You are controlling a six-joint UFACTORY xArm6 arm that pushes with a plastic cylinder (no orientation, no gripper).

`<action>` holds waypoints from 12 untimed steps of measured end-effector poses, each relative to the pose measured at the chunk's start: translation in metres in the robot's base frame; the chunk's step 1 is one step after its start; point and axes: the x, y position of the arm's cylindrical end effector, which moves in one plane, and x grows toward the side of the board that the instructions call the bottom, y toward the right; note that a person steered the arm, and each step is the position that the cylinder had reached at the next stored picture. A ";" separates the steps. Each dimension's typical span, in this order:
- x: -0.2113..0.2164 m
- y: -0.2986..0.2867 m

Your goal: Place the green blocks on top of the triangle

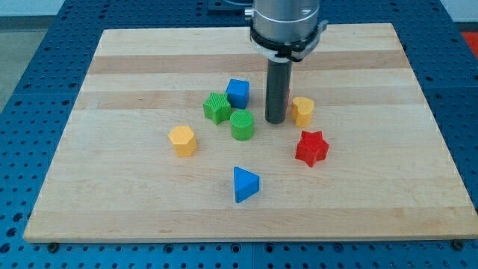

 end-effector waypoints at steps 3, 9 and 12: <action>-0.007 -0.045; 0.005 -0.069; 0.029 -0.043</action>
